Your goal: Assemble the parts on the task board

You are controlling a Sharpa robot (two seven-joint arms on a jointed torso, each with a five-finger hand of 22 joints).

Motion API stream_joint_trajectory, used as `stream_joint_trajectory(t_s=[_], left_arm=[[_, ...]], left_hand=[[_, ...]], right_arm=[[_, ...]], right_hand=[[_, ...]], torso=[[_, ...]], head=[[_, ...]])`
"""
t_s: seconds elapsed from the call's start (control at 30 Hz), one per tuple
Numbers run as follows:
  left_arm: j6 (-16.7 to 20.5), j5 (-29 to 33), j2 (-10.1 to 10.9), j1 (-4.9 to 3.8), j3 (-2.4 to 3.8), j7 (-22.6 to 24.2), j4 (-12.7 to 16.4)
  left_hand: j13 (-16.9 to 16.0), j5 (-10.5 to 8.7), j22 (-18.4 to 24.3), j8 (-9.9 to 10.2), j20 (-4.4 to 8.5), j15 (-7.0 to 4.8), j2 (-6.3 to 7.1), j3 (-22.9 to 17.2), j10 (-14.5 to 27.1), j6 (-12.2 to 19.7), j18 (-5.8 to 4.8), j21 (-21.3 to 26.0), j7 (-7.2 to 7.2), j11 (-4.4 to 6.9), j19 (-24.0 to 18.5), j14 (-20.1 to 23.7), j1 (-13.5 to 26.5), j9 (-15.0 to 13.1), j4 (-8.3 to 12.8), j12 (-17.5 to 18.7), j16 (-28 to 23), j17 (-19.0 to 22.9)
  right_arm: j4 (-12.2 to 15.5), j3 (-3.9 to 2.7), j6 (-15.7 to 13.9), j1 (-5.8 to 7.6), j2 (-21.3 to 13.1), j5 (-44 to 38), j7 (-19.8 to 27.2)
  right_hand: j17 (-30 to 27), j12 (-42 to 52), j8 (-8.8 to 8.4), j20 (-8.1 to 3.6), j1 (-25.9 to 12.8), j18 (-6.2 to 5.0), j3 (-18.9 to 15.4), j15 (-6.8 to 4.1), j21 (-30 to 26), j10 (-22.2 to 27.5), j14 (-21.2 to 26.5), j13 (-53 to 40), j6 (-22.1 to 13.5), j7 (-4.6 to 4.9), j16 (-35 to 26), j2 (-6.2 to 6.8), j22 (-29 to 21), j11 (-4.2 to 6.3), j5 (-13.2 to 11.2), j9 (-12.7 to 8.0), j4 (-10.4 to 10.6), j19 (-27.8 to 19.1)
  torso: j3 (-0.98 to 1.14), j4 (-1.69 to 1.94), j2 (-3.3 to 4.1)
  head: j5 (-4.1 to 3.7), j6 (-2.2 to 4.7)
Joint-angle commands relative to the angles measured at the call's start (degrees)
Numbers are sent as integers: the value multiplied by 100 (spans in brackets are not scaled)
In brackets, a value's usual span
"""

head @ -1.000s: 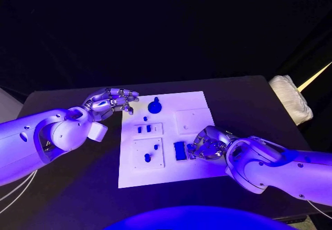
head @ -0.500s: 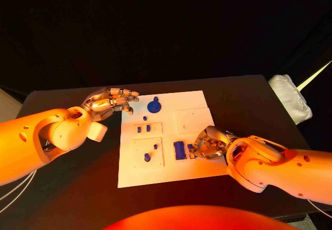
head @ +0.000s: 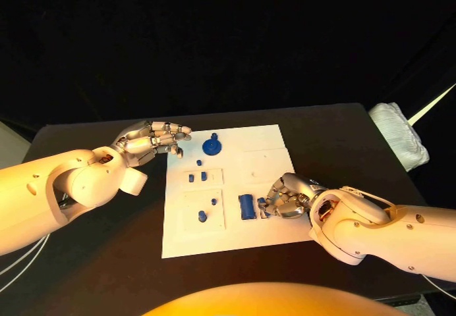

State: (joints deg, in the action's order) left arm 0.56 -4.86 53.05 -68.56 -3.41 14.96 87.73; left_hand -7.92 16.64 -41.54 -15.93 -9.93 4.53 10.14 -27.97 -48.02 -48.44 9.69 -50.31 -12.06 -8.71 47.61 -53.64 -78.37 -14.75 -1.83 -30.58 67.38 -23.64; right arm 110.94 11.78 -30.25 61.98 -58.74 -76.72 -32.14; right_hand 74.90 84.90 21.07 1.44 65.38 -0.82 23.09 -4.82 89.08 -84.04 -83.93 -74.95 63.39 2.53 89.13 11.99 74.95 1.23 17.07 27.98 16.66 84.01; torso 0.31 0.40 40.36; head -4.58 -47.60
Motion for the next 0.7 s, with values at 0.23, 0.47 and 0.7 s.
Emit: stream_joint_trajectory(t_s=[0.23, 0.47, 0.7], left_arm=[[-105, -23, 4, 2, 4, 15, 14], [-108, -23, 4, 2, 4, 13, 12], [-108, -23, 7, 2, 3, 11, 12]], left_hand=[[7, -26, 9, -34, -12, 0, -22, 29, 41, 41, 82, 21, 18, 15, 35, 31, 24, -5, -4, -36, -10, 8], [7, -26, 9, -34, -12, 0, -22, 29, 41, 41, 82, 21, 18, 15, 35, 31, 24, -5, -4, -36, -10, 8], [7, -26, 9, -34, -12, 0, -22, 29, 41, 41, 82, 21, 18, 15, 35, 31, 24, -5, -4, -36, -10, 8]], right_arm=[[-20, 0, 182, -6, -1, -44, 4], [-16, 0, 187, -6, -1, -54, 6], [0, -1, 281, -5, -72, -64, 55]], right_hand=[[1316, 11, 29, -32, -369, 60, -175, -27, -20, -433, -563, -1249, 25, 6, -15, -46, 1476, 38, 265, -12, -5, 574], [1314, 10, 34, -31, -468, 59, -244, -24, -27, -433, -563, -1250, 21, 10, -16, -45, 1474, 35, 281, -14, 2, 573], [1304, -1, 50, -34, -230, 55, -357, -30, -44, -431, -561, -1250, -4, -1, -22, 72, 1470, 42, -127, -12, -112, 569]], torso=[[-2, -3, -4], [2, -5, -2], [3, -1, 0]], head=[[9, -18], [6, -15], [-1, -23]])
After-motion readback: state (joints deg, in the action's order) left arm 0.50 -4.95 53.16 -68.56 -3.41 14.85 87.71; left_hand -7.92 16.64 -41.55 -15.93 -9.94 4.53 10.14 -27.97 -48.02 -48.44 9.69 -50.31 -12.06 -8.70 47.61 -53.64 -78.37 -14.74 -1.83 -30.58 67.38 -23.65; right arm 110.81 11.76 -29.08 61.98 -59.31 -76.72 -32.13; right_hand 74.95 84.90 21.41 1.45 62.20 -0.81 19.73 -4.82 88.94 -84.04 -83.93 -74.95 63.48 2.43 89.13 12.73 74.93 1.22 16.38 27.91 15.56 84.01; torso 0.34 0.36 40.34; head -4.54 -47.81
